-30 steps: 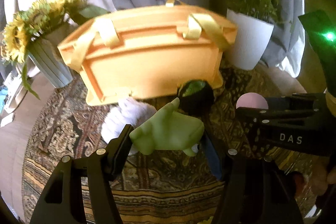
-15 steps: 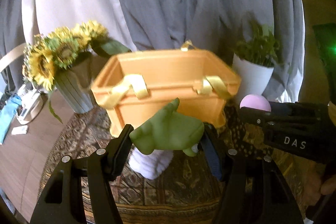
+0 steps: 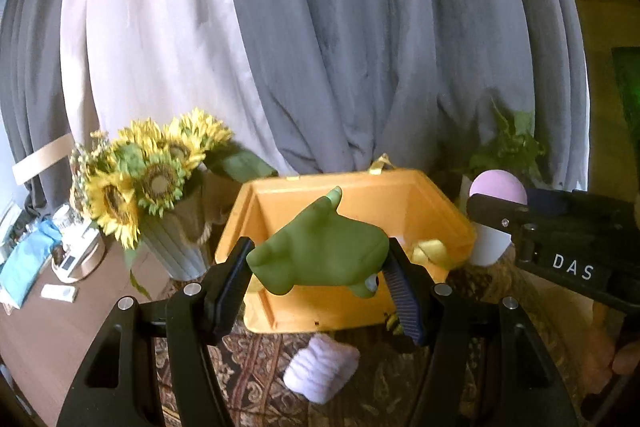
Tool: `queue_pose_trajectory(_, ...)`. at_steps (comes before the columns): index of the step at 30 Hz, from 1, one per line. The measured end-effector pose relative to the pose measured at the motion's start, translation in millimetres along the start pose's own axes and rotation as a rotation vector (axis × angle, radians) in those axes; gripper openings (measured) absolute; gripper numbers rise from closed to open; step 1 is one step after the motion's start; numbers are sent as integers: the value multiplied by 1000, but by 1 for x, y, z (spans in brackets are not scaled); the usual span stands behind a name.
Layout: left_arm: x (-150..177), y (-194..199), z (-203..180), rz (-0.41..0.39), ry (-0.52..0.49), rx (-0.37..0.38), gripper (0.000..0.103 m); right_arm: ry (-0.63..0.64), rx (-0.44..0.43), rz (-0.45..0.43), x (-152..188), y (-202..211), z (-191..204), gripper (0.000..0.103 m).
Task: Organize soft objects
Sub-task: 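Lower both held items into the orange crate and open both tools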
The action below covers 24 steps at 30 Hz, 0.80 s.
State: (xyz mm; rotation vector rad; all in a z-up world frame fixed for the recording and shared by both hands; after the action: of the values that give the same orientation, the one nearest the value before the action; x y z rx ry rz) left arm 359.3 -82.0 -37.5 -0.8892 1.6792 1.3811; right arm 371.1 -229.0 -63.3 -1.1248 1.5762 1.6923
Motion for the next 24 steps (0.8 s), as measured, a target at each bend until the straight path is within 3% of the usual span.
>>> queue_pose_trajectory(15, -47, -33, 9, -69, -34, -45, 64, -3, -2, 5, -38, -50, -9, 48)
queue_pose_trajectory(24, -55, -79, 16, 4, -42, -45, 64, 9, 14, 62, -49, -91, -18, 48)
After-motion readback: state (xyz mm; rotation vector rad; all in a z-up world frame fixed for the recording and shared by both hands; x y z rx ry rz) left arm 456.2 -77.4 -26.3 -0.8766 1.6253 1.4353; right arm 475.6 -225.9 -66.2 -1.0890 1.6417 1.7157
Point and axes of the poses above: each gripper's, at about its wrist camera, not at the fingertips, and y roughly against the way its jaws point, z to its left, x to its underside, the point moved 2 cm from there along -y, roughly the way its jaws point, and after that the axes turned 9 degrees about y, right-handed, at the moved point
